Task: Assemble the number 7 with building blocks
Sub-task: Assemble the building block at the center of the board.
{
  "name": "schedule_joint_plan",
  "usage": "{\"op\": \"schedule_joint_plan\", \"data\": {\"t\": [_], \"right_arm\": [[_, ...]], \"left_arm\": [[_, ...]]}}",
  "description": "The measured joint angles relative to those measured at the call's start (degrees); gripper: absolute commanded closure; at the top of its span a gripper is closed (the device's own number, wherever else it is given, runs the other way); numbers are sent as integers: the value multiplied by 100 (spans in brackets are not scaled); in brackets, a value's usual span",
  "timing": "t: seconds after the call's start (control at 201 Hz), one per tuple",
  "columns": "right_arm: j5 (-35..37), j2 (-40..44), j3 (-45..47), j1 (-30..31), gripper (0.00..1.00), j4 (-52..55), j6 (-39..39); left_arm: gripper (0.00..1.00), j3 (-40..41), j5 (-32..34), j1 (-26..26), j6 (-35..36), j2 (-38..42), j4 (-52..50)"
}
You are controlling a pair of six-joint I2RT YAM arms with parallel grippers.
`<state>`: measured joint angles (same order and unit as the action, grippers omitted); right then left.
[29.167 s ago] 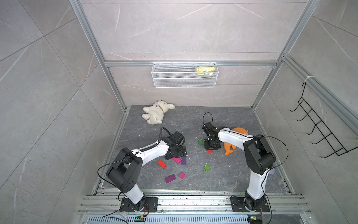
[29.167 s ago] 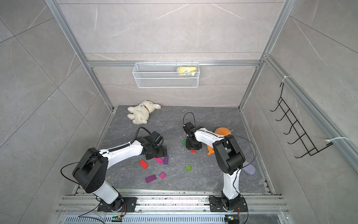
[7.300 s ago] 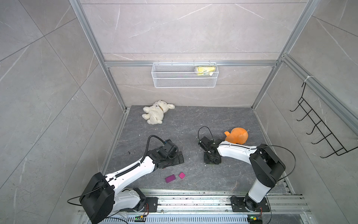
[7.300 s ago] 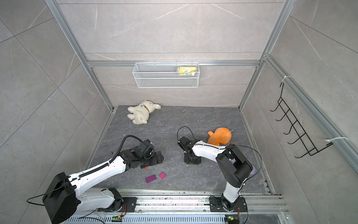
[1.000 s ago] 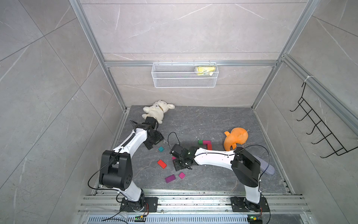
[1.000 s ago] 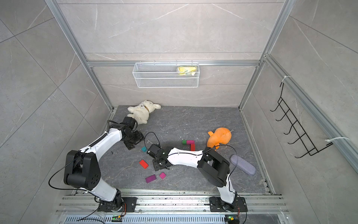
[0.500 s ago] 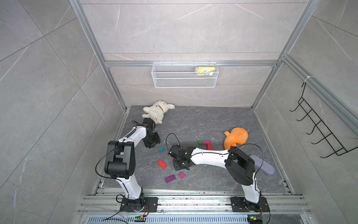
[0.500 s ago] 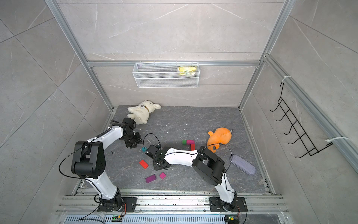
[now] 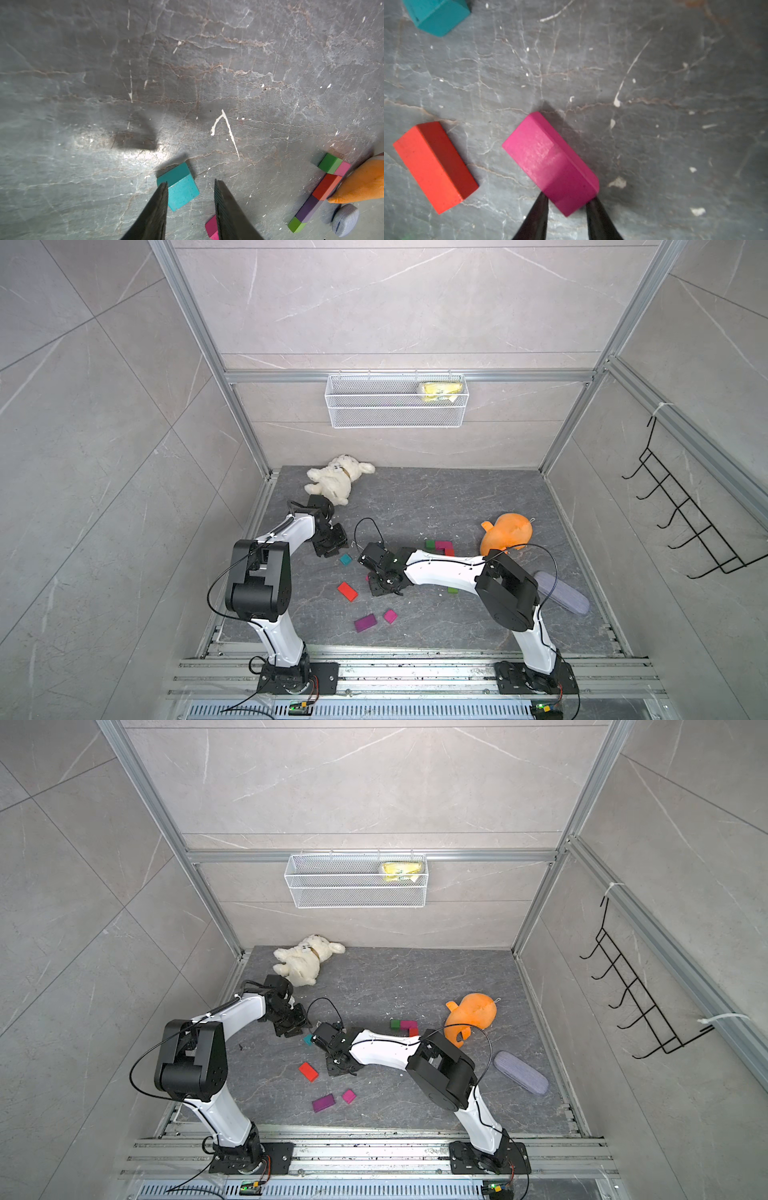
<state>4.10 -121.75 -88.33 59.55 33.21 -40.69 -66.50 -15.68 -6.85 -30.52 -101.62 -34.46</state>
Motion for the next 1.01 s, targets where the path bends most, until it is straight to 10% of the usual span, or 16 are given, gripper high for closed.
{"op": "schedule_joint_plan", "data": {"t": [1.005], "right_arm": [[81, -452, -739, -136, 61, 323, 254]], "left_arm": [[62, 498, -448, 72, -63, -177, 586]]}}
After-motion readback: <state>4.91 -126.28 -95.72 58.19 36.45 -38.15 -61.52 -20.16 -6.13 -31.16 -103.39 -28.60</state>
